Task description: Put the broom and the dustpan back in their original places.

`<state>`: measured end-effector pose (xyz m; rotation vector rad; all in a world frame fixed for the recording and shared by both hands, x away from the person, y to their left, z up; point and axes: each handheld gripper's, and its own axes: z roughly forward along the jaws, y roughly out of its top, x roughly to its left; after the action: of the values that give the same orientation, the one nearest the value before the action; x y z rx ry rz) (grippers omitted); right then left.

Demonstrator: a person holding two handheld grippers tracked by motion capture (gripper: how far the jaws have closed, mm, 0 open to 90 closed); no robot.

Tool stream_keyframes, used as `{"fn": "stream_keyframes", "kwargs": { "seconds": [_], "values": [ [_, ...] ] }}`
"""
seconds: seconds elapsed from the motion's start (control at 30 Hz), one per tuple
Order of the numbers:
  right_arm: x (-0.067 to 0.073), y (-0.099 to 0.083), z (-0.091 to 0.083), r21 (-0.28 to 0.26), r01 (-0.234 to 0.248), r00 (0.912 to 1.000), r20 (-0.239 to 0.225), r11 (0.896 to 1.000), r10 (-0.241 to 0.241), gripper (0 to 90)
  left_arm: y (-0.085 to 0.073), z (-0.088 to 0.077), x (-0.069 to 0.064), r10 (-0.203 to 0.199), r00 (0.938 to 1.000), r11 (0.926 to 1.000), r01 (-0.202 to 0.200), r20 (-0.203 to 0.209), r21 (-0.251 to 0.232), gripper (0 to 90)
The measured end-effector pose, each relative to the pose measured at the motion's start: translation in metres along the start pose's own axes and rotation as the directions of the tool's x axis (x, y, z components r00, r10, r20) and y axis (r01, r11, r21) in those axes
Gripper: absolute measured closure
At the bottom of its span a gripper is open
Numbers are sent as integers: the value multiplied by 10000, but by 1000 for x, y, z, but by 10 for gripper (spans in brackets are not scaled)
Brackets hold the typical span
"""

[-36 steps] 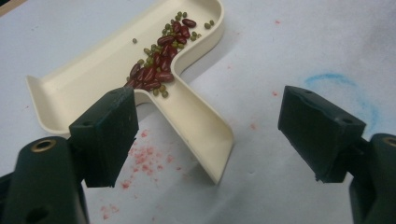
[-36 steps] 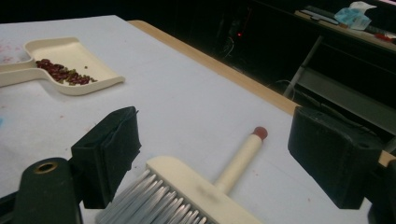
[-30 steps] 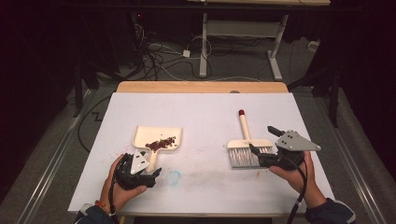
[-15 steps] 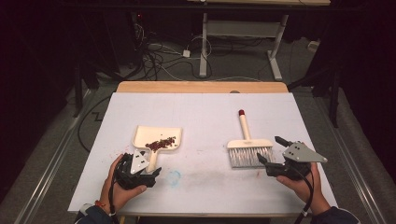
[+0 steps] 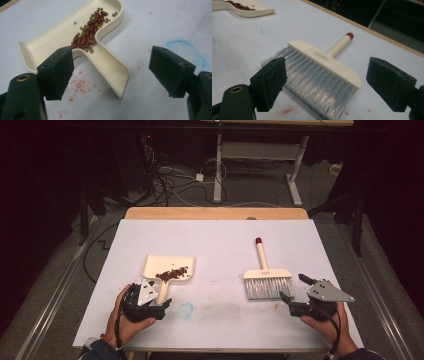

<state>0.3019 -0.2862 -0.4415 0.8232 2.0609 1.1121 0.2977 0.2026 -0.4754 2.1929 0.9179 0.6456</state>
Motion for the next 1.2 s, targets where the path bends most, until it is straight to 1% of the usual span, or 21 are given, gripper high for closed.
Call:
{"fn": "stream_keyframes", "kwargs": {
  "seconds": [0.03,0.13,0.17,0.23,0.33,0.4,0.47,0.57,0.63,0.7,0.83,0.87,0.93,0.97,1.07,1.1,1.2],
  "values": [
    [0,-3,0,24,-64,10000,-8,10000,64,167,0,-1,1,-25,10000,10000,25,13,-28,196],
    [2,-13,0,174,-113,9998,170,9998,110,166,1,-2,3,-33,10000,9998,33,-13,-193,196],
    [3,-17,0,310,-164,9998,154,9994,159,166,2,-2,3,23,10000,9998,-23,-28,-188,196],
    [5,-24,-1,510,-89,9998,162,9987,81,167,2,-2,4,55,10000,9997,-55,-27,-248,196],
    [6,-28,-3,643,-110,9999,103,9979,104,165,2,-1,3,80,10000,9997,-79,53,-230,197],
    [6,-29,-5,633,-27,9999,149,9980,18,163,4,0,2,304,9995,9991,-305,-12,-309,197],
    [6,-29,-5,604,-57,9999,159,9982,48,163,6,0,2,374,9993,9987,-374,-11,-334,196],
    [6,-28,-7,552,7,9999,168,9985,-16,163,5,0,2,359,9994,9989,-359,-6,-309,196],
    [7,-27,-7,467,-31,9998,194,9989,22,163,4,-1,2,325,9995,9990,-325,-16,-307,197],
    [7,-26,-6,497,-22,9997,227,9988,11,164,4,-2,2,328,9995,9988,-329,-28,-352,197],
    [7,-26,-5,581,74,9997,217,9983,-86,164,6,-1,-1,528,9986,9980,-528,-5,-350,197],
    [7,-26,-5,554,-30,9997,229,9985,17,164,5,-1,-2,598,9982,9977,-597,24,-306,196],
    [8,-24,-5,544,-6,9995,307,9985,-11,164,4,0,-2,665,9977,9976,-663,101,-184,196],
    [9,-23,-5,563,45,9995,319,9984,-63,164,4,0,-2,590,9982,9980,-588,113,-232,197],
    [10,-22,-5,565,101,9993,341,9984,-120,165,4,0,-3,673,9977,9975,-670,104,-214,196],
    [10,-22,-6,542,42,9992,383,9985,-63,165,4,1,-4,610,9981,9978,-607,94,-273,196],
    [10,-21,-7,508,47,9991,422,9987,-69,165,4,0,-4,617,9981,9977,-614,86,-271,196]
  ]
}}
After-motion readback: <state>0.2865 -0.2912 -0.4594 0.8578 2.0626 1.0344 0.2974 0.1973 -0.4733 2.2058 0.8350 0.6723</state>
